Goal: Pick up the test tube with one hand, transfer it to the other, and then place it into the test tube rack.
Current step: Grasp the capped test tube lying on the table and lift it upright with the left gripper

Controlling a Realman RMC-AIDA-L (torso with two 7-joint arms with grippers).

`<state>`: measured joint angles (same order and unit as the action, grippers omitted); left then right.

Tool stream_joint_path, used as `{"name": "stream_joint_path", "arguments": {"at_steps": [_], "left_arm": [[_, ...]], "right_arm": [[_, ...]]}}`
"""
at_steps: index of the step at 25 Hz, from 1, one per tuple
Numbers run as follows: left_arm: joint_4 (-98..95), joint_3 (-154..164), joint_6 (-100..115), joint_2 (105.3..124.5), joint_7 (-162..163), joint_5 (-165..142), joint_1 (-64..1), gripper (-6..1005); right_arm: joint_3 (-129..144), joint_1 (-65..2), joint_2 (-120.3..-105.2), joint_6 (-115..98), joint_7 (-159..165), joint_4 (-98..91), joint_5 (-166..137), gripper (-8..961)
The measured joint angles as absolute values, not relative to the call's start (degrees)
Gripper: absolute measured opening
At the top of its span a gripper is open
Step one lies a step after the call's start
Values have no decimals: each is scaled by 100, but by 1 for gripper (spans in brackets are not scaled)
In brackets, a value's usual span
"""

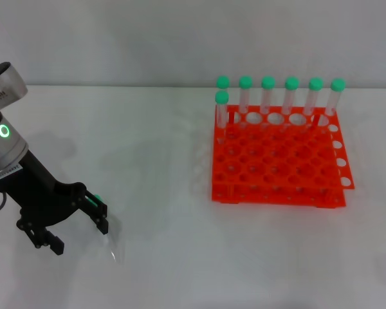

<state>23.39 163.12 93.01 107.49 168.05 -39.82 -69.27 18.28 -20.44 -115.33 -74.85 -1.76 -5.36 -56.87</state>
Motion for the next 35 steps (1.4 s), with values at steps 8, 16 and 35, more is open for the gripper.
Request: {"name": "stream_joint_path", "arguments": {"at_steps": [8, 16, 35], "left_arm": [[2170, 16313, 8925, 10868, 16892, -3674, -6849, 859], [1864, 16306, 8687, 10917, 16992, -3632, -6794, 852], [1740, 16303, 8433, 11042, 16988, -3620, -6761, 599]], "right_arm": [[1828, -2062, -11538, -7479, -281, -518, -5687, 529], [1828, -2047, -11534, -7479, -282, -518, -5687, 529], [1828, -2039, -11535, -7426, -281, -518, -5687, 529]]}}
